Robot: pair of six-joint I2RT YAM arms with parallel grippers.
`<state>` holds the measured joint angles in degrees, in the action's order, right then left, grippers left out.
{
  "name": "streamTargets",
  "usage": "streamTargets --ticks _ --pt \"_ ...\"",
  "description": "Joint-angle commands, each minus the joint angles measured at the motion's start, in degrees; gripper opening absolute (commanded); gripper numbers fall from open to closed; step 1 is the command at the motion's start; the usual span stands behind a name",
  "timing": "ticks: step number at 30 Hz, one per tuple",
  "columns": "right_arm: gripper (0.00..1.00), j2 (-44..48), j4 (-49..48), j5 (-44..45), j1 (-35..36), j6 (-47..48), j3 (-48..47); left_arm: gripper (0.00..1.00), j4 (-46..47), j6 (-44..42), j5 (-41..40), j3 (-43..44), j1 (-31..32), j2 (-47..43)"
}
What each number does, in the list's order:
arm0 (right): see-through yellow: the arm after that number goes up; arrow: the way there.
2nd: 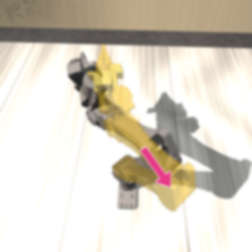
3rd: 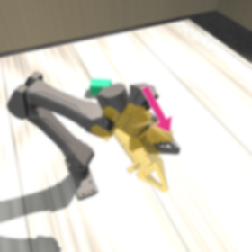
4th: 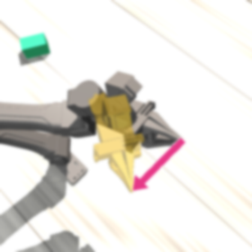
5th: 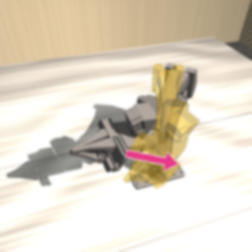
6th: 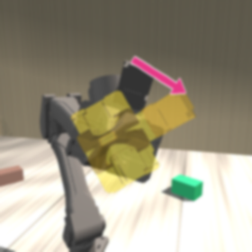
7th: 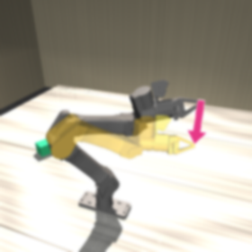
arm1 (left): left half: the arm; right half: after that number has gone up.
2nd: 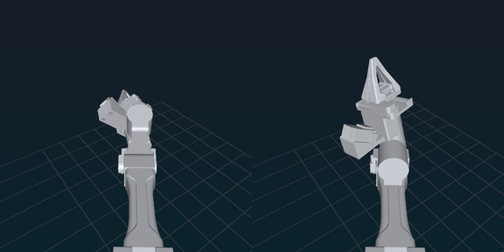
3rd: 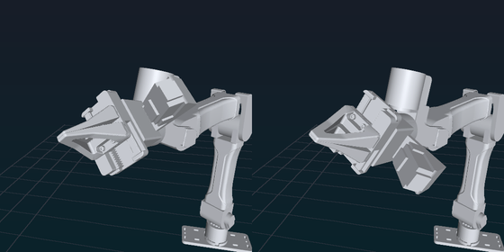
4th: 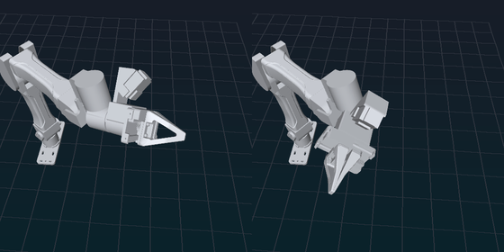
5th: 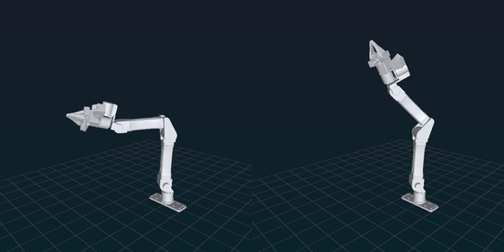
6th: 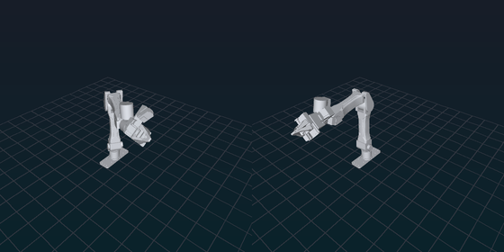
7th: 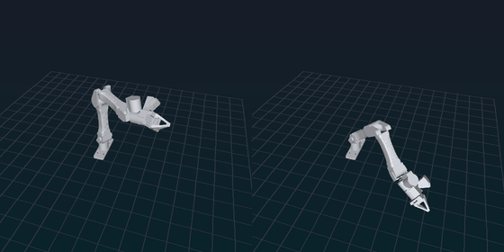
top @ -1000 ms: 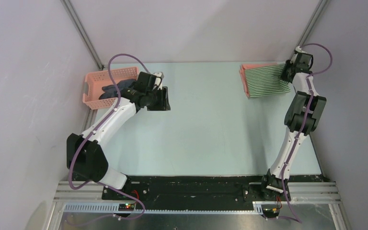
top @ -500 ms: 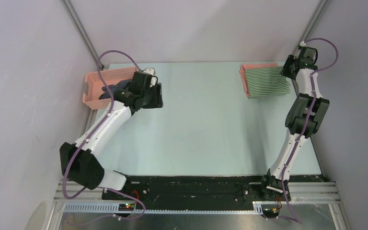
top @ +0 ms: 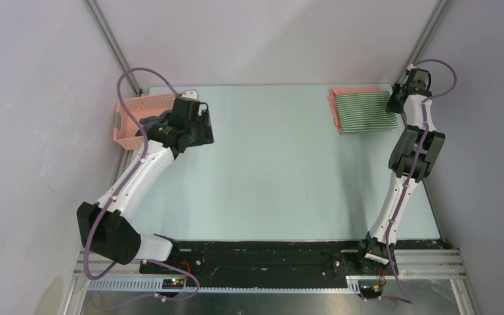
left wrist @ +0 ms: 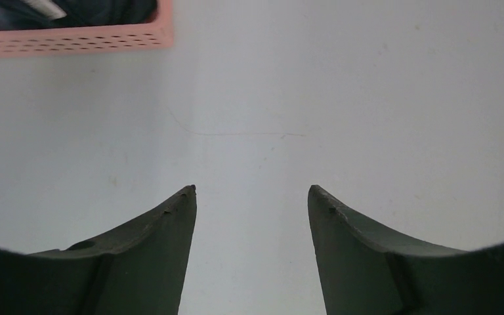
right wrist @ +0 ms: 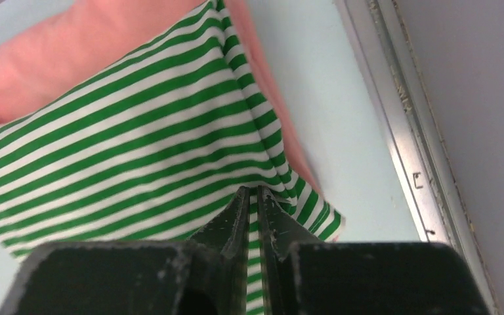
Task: Fold and stack the mixed laundry pile
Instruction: Pick up the skirt from the bin.
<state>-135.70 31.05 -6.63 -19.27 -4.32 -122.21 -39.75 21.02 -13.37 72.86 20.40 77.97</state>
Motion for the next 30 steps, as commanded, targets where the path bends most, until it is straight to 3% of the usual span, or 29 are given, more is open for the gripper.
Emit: streamTargets --ticks 1,5,7,14,19,25,30 --pt "0.12 -5.5 1.6 2.9 -1.0 0.7 -9.6 0.69 1.0 2.3 -6.5 0.6 -2.7 -2.1" --pt "0.15 -5.7 3.4 2.0 -1.2 -0.5 -14.8 0.72 1.0 3.6 -8.0 0.7 -5.3 -3.3" --pt "0.2 -2.1 2.5 1.4 -1.1 -1.8 -12.1 0.78 1.2 4.4 -9.9 0.7 -7.2 -3.3" --pt "0.5 14.4 5.3 -3.6 0.1 -7.7 -1.2 0.81 1.4 3.7 -5.9 7.0 -20.7 5.1" --pt "0.58 26.1 4.6 -7.9 0.9 -12.6 10.1 0.79 2.4 4.1 -2.2 13.2 -29.9 14.0" --pt "0.6 37.8 1.8 -11.1 5.1 -13.1 24.0 0.76 2.5 2.3 3.2 26.0 -31.0 29.5" --pt "0.6 43.4 1.9 -10.4 8.8 -10.6 28.8 0.68 2.5 2.8 5.7 30.2 -31.1 36.1"
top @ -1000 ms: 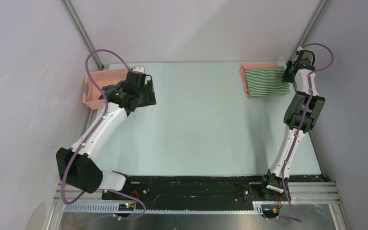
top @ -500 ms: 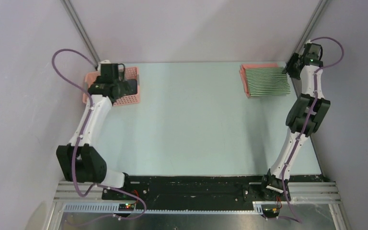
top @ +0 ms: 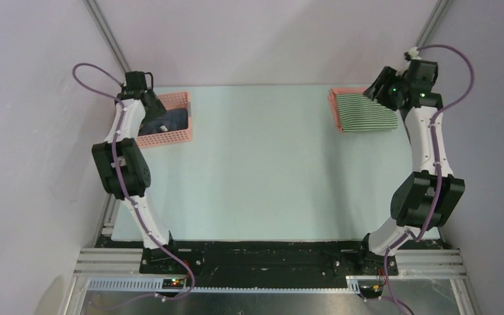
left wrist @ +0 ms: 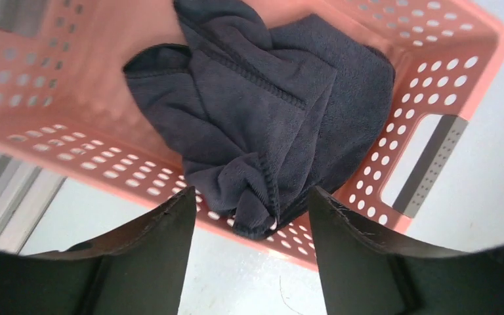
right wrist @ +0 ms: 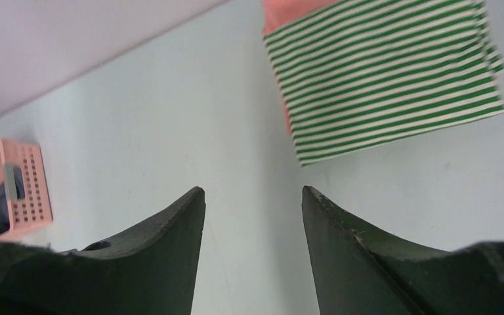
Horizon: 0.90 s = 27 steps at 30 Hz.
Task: Fold and stack the mixed laundry pile
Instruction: Pick up the skirt from the bin.
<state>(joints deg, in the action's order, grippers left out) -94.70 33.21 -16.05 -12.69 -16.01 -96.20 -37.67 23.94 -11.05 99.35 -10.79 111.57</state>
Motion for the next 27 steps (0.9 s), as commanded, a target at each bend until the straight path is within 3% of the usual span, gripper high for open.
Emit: streamTargets --ticks 1,4,6,7,10,12,19,27 --pt "0.6 2.8 0.7 -0.8 2.7 1.4 3.1 0.66 0.4 0.1 3.6 3.8 0.1 3.5" --pt "0.6 4.1 2.2 -0.7 3.5 1.3 3.3 0.59 0.4 0.8 4.0 3.1 0.1 4.4" --pt "0.6 5.2 2.6 -0.8 3.8 1.2 3.3 0.45 0.4 1.3 4.2 2.6 0.1 4.5" --pt "0.6 5.9 2.5 -1.2 3.9 1.1 3.5 0.31 0.5 1.5 4.5 2.8 0.1 4.5" --pt "0.6 7.3 2.5 -2.0 4.3 0.9 3.8 0.05 0.5 1.1 6.3 5.0 0.1 4.3" --pt "0.6 8.3 2.7 -2.6 4.3 1.0 4.3 0.01 0.5 1.0 8.6 6.9 0.0 2.6" --pt "0.59 14.4 6.0 1.0 4.3 -3.8 7.3 0.0 2.8 0.3 17.4 13.8 1.7 -7.7" --pt "0.59 22.8 3.9 0.9 6.9 -5.4 11.1 0.0 7.7 -2.3 28.3 14.7 15.4 -25.3"
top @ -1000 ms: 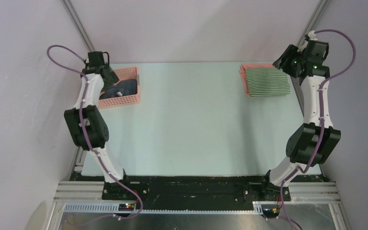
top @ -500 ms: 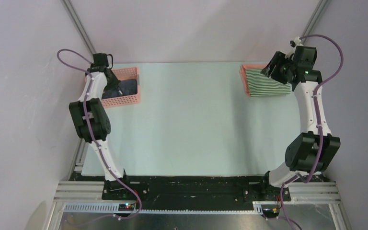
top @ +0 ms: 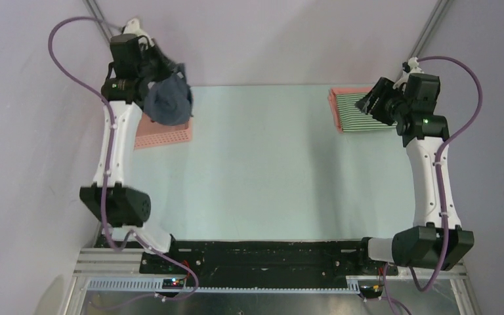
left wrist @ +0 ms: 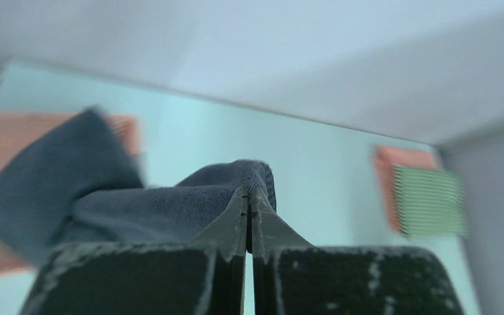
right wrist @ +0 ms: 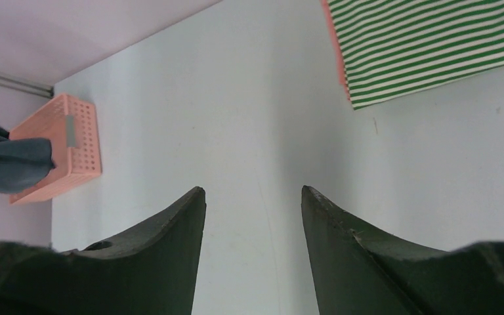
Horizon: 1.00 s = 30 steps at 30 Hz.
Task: Fold and stack the mixed laundry pile
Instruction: Pick up the skirt from the bin, then place the skirt at the center of the board.
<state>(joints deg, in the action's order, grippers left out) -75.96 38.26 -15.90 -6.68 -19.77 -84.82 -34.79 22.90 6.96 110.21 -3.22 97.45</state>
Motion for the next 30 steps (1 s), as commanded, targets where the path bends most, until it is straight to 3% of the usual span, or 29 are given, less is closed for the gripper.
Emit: streamTargets --ticks 1,7,9,12,20,24,30 --pt "0.59 5.0 -1.1 1.0 0.9 -1.8 -0.2 0.0 5.3 -0.3 11.9 4.5 8.7 -12.1" --pt "0.59 8.6 0.6 4.5 1.0 -2.3 1.4 0.0 7.5 4.0 21.3 -0.6 18.0 -20.0" --pt "0.59 9.3 2.2 3.7 1.2 -2.6 1.4 0.0 9.6 5.8 24.2 -6.0 20.0 -22.3" --pt "0.59 10.7 3.7 2.7 2.7 -2.8 2.7 0.0 15.5 8.3 25.1 -20.8 22.6 -25.8" --pt "0.59 12.5 2.8 2.0 9.1 -1.2 15.9 0.08 19.9 11.7 18.4 -50.4 25.3 -26.2" --pt "0.59 12.9 -3.1 1.6 16.1 -2.5 26.0 0.06 19.8 12.5 14.9 -57.6 25.2 -26.3" --pt "0.57 8.0 -19.4 4.5 26.6 -8.5 37.5 0.04 19.4 13.3 10.1 -63.8 25.2 -31.0"
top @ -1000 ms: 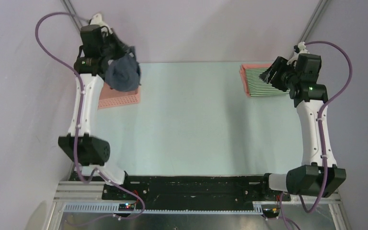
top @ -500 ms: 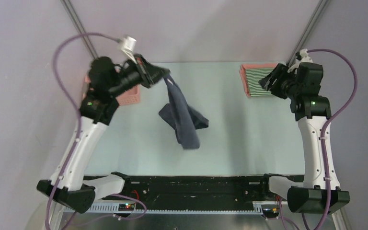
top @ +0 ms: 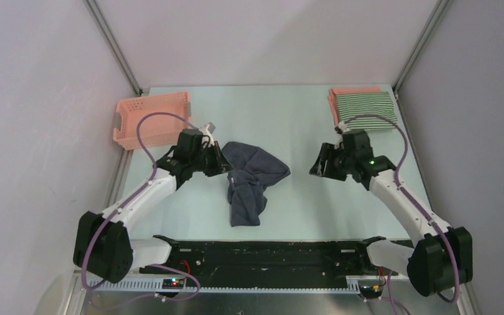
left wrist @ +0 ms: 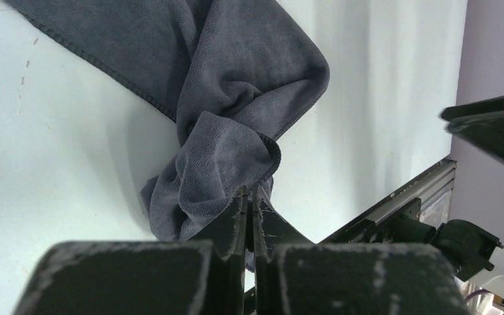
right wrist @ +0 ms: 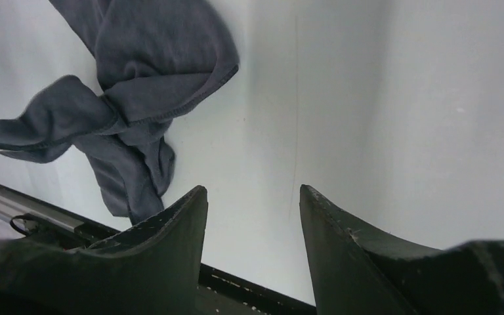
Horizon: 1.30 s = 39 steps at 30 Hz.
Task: Fold and stack the mixed laundry pile
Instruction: Place the skirt at the center of the board, then flatten out the skirt at the center of the board.
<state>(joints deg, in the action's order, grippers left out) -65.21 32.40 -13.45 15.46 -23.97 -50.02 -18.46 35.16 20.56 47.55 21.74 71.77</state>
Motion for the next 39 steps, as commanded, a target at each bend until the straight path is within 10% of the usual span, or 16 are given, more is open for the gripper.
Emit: streamTargets --ticks 1,21,24,27,39 --pt "0.57 -4.4 -15.1 2.8 5.4 -5.1 3.2 0.03 3.0 1.1 -3.3 -1.5 0.2 -5.8" --pt "0.58 -32.8 -39.4 5.5 12.3 -24.8 0.4 0.0 2.6 1.6 -0.5 -2.1 0.3 -16.1" --pt "0.39 -34.6 -39.5 4.2 11.7 -24.7 -0.7 0.0 2.4 2.0 -0.7 -1.1 0.3 -16.6" --pt "0.01 -32.1 -34.2 4.9 10.1 -22.1 -2.8 0.0 1.2 2.0 -1.0 0.8 0.2 -17.4" --pt "0.0 -3.8 -3.7 12.3 0.0 -3.4 -10.2 0.0 -2.2 6.9 -0.1 7.8 0.4 -25.6"
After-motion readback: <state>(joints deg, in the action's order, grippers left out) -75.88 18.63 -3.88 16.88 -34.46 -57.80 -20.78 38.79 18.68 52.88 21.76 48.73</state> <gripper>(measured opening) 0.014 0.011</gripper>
